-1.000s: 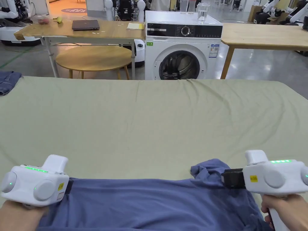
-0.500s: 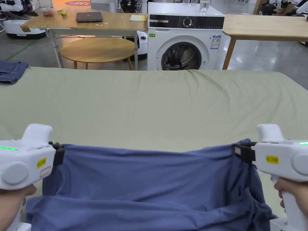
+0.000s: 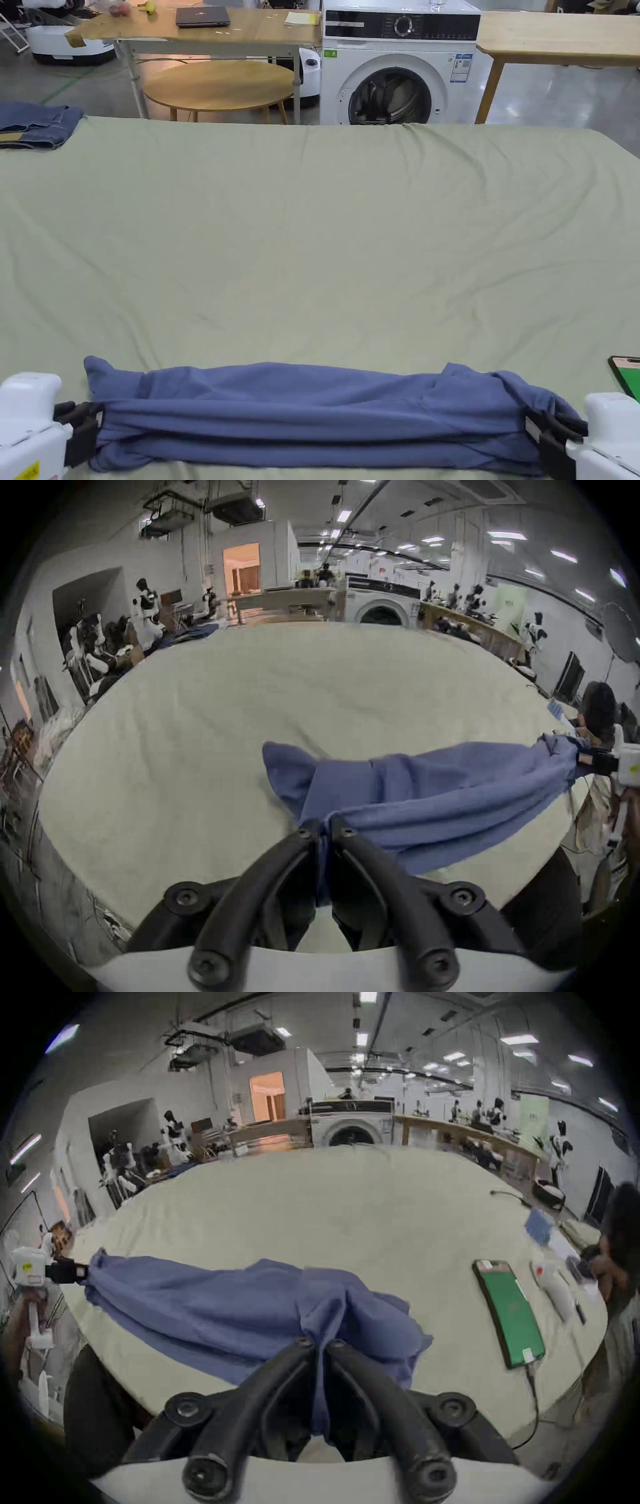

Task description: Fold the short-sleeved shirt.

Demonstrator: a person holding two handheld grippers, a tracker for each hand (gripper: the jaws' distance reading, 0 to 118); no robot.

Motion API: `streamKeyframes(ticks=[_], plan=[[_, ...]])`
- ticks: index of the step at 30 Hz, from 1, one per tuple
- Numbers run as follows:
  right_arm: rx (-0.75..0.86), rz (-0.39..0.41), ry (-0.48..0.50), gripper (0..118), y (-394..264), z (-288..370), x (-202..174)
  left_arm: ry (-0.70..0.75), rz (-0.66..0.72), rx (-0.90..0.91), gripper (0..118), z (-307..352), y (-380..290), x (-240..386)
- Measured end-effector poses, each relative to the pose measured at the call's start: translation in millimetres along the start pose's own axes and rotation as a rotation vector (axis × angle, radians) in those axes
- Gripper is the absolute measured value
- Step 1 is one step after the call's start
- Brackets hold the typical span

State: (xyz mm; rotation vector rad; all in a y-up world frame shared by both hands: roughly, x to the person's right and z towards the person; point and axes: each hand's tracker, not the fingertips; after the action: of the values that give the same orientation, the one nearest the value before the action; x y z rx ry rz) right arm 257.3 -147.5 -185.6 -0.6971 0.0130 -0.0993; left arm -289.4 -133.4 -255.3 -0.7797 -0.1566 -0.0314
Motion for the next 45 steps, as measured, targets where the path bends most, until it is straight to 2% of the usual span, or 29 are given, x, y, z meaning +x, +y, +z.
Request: streamKeyframes(ticks=[1,2,3,4,5,6,9,11,14,15,16,17,18,19,21,23,27,29,30,31,32,33,34,36,39,41,42,45], plan=[[0.019,-0.023,-0.007,3,4.2,1.7,-1.3,0.015,0.012,0.016,10,2.0,1.5,4.3],[0.026,-0.034,0.003,16,13.7,6.6,-2.6,0.046,0.023,0.048,32,8.6,8.3,10.5],[0.032,-0.036,0.016,43,23.2,13.3,-6.9,0.066,0.018,0.088,65,16.4,15.5,17.7],[0.043,-0.03,0.036,85,32.3,19.7,-13.3,0.056,0.007,0.134,102,28.7,23.9,25.7],[0.071,-0.01,0.051,104,40.7,25.5,-21.2,0.032,-0.01,0.195,113,36.6,32.5,35.5],[0.133,0.02,0.062,110,51.0,33.1,-31.1,0.012,-0.029,0.254,115,42.6,41.8,46.1],[0.266,0.087,0.03,110,86.4,39.1,-66.3,0.005,-0.065,0.361,115,48.5,80.8,80.7],[0.383,0.081,0.017,110,105.7,39.1,-91.9,-0.043,-0.06,0.415,114,46.5,107.9,104.8],[0.46,0.07,-0.033,110,121.1,30.9,-113.9,-0.032,-0.081,0.452,113,42.3,128.8,125.1],[0.473,0.079,-0.039,109,122.0,28.1,-117.2,-0.034,-0.093,0.453,107,41.4,130.9,127.8],[0.475,0.086,-0.038,99,121.4,25.1,-119.8,-0.032,-0.095,0.452,83,38.5,131.3,126.7],[0.476,0.094,-0.044,74,121.3,21.3,-122.4,-0.026,-0.095,0.446,51,36.1,130.6,126.0],[0.471,0.098,-0.066,33,118.4,18.9,-124.0,-0.028,-0.094,0.445,15,33.2,127.7,122.7],[0.474,0.095,-0.055,0,115.8,19.1,-123.2,-0.037,-0.081,0.456,0,32.3,125.0,118.3],[0.449,0.084,-0.001,0,114.0,18.3,-122.1,-0.073,-0.03,0.416,0,23.9,118.7,97.0],[0.455,0.098,-0.016,0,109.9,18.9,-124.3,-0.052,0.003,0.416,0,25.1,107.1,74.9],[0.444,0.098,-0.001,0,105.0,18.6,-124.8,-0.064,0.196,0.335,0,21.4,71.6,6.3],[0.437,0.099,0.001,0,101.1,16.1,-126.4,-0.094,0.331,0.288,24,13.1,44.1,-31.3],[0.431,0.1,0.008,0,99.9,15.1,-129.6,-0.099,0.397,0.27,31,10.8,29.0,-48.5],[0.423,0.1,0.015,0,98.1,13.1,-131.3,-0.124,0.464,0.249,51,8.7,14.4,-63.3],[0.416,0.1,0.018,0,96.1,11.1,-133.0,-0.154,0.531,0.222,80,5.6,1.7,-71.1],[0.41,0.1,0.022,0,94.2,9.4,-134.3,-0.191,0.59,0.189,105,1.1,-10.2,-79.4],[0.4,0.099,0.03,0,92.5,7.1,-137.1,-0.23,0.647,0.18,116,-3.7,-25.3,-85.2],[0.387,0.092,0.04,0,89.3,4.0,-139.8,-0.305,0.767,0.168,116,-15.1,-45.3,-91.8],[0.375,0.088,0.047,0,86.3,1.0,-142.7,-0.497,1.012,0.127,116,-42.5,-73.5,-90.9],[0.375,0.087,0.05,0,85.8,2.0,-142.5,-0.754,1.225,0.14,116,-73.6,-96.0,-79.7],[0.375,0.085,0.052,0,85.5,2.8,-143.0,-0.814,1.292,0.198,116,-79.6,-99.8,-72.9],[0.377,0.076,0.05,0,85.3,3.9,-141.5,-0.808,1.361,0.262,116,-88.7,-87.5,-54.5]])
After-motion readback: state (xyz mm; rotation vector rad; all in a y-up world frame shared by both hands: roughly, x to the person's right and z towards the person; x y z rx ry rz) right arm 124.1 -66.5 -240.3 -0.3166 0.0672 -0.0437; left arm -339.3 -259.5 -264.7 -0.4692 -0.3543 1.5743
